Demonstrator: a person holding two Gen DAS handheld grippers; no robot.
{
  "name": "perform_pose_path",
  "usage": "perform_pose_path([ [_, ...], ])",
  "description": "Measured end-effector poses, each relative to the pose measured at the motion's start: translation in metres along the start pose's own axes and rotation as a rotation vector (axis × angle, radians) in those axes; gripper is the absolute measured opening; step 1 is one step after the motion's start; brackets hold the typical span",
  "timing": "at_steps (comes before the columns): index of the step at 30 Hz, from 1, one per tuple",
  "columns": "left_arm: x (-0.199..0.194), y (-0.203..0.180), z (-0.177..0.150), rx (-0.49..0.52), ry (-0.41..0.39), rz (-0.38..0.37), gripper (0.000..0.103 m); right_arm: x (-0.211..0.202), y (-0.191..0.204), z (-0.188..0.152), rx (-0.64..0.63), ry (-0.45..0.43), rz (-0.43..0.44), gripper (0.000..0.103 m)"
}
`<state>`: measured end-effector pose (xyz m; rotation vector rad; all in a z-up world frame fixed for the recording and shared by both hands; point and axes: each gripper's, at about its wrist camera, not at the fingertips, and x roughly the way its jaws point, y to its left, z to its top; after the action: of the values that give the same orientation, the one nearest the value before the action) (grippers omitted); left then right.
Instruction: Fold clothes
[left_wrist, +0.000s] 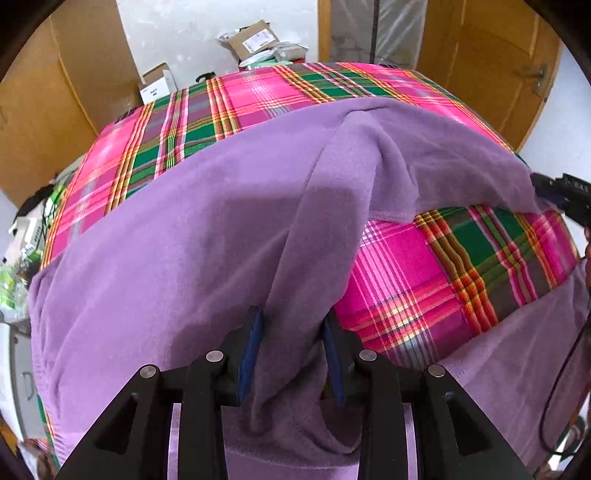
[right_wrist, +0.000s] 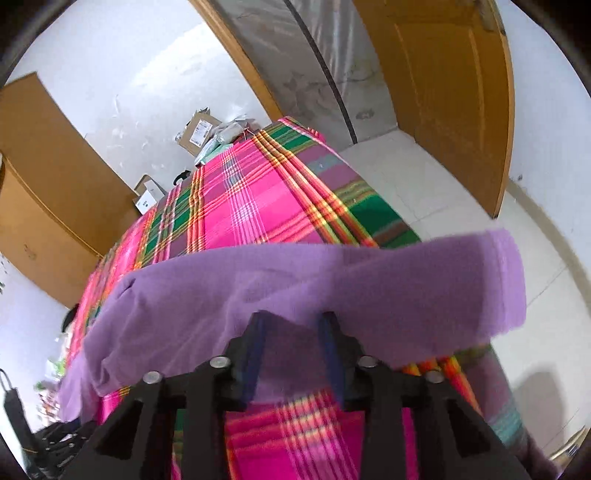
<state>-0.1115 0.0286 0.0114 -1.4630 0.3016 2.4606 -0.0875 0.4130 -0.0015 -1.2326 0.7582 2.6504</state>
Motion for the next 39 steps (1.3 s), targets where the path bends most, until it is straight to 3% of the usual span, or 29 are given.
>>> perform_pose_path([
  [1,0.000,0.000,0.000,0.004,-0.004,0.002,0.034,0.003,0.000,0.003,-0.006,-0.002,-0.012,0.007],
  [4,0.001,0.003,0.001,-0.002,-0.004,-0.013,0.034,0.005,-0.002,0.010,-0.015,-0.013,-0.015,0.001],
  [9,0.001,0.005,0.002,-0.006,0.002,-0.024,0.034,-0.009,-0.004,0.028,-0.048,-0.088,-0.049,0.000],
  [11,0.000,0.006,0.002,-0.015,0.001,-0.031,0.031,-0.012,-0.007,0.033,-0.047,-0.087,-0.046,0.000],
  [13,-0.002,0.009,0.001,-0.024,-0.005,-0.038,0.017,-0.014,-0.009,0.037,-0.046,-0.087,-0.044,0.000],
  [19,-0.008,0.021,0.002,-0.087,-0.033,-0.078,0.013,-0.015,-0.014,0.036,-0.055,-0.044,-0.039,0.002],
  [20,-0.009,0.022,0.003,-0.091,-0.035,-0.077,0.013,-0.015,-0.013,0.030,-0.065,-0.027,-0.030,0.004],
  [22,-0.008,0.023,0.003,-0.097,-0.034,-0.079,0.013,-0.013,-0.013,0.016,-0.081,0.005,-0.024,0.027],
  [23,-0.008,0.023,0.003,-0.100,-0.033,-0.080,0.013,-0.013,-0.011,0.010,-0.086,0.010,-0.034,0.032],
  [28,-0.005,0.023,0.001,-0.111,-0.023,-0.090,0.013,-0.017,0.005,-0.015,-0.201,0.008,0.000,0.048],
  [32,-0.004,0.024,0.001,-0.114,-0.022,-0.094,0.013,-0.015,0.039,-0.030,-0.399,0.006,0.010,0.048],
  [35,-0.005,0.027,0.001,-0.127,-0.026,-0.099,0.013,-0.005,0.058,-0.042,-0.523,0.036,-0.034,0.049],
  [39,-0.007,0.030,0.001,-0.142,-0.034,-0.103,0.013,-0.002,0.064,-0.043,-0.553,0.039,-0.050,0.049],
])
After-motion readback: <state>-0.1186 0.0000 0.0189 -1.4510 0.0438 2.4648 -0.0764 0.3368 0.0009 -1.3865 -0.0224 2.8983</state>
